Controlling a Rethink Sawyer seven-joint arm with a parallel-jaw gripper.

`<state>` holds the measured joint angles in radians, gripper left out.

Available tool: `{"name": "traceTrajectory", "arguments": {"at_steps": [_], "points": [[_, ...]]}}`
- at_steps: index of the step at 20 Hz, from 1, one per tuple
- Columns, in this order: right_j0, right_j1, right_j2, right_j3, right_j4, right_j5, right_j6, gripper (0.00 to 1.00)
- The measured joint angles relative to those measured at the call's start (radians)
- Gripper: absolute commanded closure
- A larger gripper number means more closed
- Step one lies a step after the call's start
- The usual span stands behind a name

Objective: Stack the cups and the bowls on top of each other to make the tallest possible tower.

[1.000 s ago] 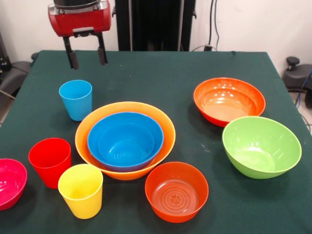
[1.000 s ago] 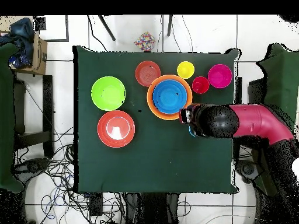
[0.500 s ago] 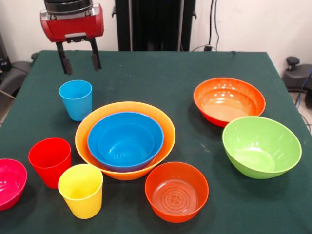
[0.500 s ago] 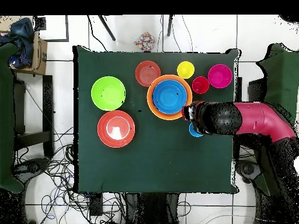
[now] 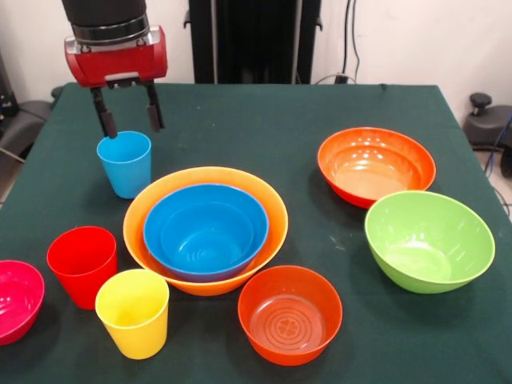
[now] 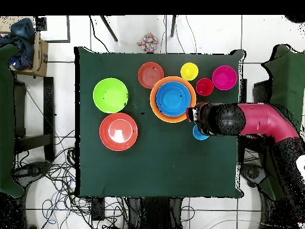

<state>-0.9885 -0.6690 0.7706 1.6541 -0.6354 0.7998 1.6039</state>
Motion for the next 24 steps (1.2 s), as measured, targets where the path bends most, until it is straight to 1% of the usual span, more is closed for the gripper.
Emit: {"name": "traceTrajectory", "arguments": {"at_steps": [8,24], "points": [[0.001,0.025,-0.001,-0.021,-0.008,0.0,0.0,0.0],[0.011,0.054,-0.004,-0.022,-0.029,0.0,0.0,0.0]]}}
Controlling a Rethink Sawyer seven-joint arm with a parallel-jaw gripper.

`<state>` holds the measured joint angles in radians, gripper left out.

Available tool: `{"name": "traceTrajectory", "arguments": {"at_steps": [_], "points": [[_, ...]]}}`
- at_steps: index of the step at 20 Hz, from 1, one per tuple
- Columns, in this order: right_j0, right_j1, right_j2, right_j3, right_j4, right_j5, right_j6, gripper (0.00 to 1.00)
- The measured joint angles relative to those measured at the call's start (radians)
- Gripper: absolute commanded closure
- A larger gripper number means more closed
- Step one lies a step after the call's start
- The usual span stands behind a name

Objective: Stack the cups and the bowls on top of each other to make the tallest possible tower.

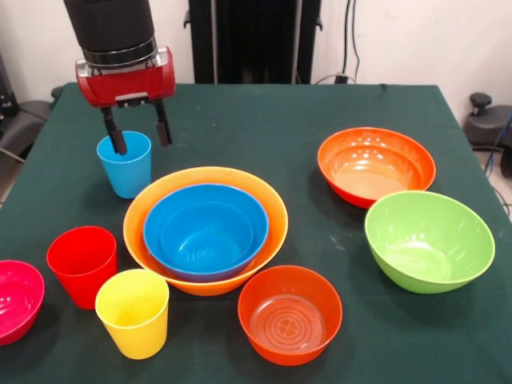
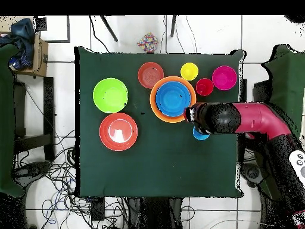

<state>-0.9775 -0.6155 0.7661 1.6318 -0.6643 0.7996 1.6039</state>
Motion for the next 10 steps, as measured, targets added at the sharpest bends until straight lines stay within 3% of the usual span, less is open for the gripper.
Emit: {"name": "traceTrajectory", "arguments": {"at_steps": [10], "points": [[0.002,0.0,-0.001,0.0,-0.028,0.0,0.0,0.0]]}}
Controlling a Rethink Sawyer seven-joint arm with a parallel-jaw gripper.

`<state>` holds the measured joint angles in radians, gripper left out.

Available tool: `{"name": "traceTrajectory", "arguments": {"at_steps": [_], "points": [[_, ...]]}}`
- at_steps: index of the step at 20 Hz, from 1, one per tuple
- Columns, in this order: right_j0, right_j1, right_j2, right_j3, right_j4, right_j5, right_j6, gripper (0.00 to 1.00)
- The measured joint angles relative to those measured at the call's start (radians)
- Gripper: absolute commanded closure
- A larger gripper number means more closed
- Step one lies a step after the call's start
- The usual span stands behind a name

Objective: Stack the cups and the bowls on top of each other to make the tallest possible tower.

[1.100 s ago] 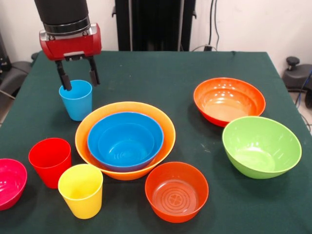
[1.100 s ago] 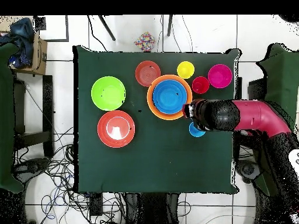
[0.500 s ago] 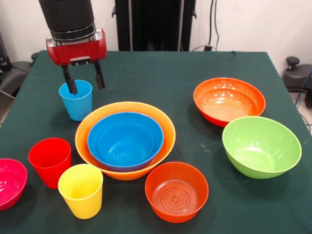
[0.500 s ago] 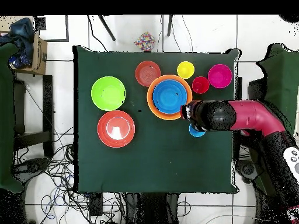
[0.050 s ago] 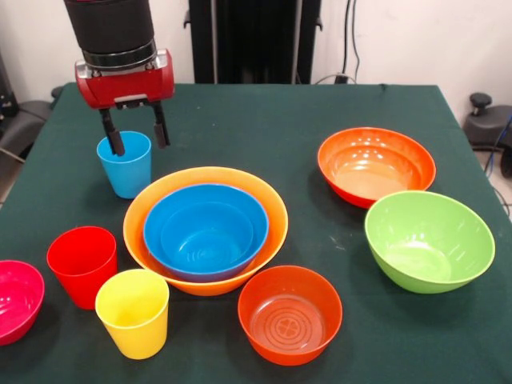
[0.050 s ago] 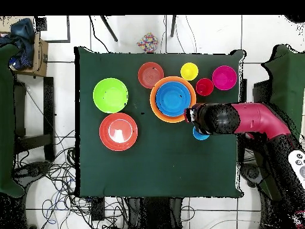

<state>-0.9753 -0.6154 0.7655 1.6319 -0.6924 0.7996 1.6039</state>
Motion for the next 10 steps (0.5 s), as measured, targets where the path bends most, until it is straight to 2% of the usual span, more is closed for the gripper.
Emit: {"name": "traceTrajectory", "arguments": {"at_steps": [10], "points": [[0.004,0.004,0.0,0.0,-0.033,0.0,0.0,0.0]]}}
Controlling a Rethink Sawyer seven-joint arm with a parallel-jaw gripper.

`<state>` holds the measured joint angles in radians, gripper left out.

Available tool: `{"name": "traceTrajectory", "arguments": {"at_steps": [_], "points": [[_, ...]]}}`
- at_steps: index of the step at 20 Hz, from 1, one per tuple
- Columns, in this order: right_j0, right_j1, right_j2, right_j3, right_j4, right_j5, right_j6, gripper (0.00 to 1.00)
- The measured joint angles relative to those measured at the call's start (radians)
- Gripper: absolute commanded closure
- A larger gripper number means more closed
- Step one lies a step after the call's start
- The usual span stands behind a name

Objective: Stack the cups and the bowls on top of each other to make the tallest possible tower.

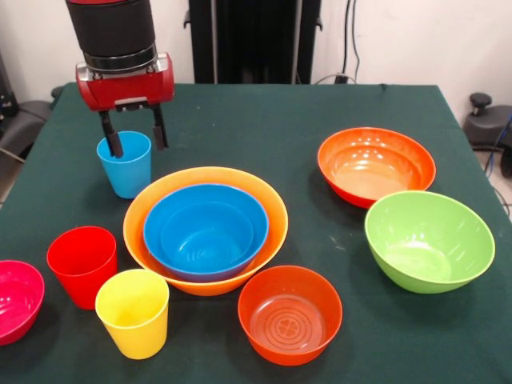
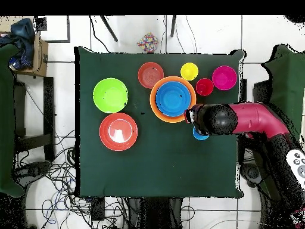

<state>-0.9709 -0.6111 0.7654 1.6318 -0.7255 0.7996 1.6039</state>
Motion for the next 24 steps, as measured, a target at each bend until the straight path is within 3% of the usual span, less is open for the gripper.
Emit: {"name": "traceTrajectory", "arguments": {"at_steps": [24], "points": [[0.044,0.054,-0.002,0.002,-0.046,0.0,0.0,0.0]]}}
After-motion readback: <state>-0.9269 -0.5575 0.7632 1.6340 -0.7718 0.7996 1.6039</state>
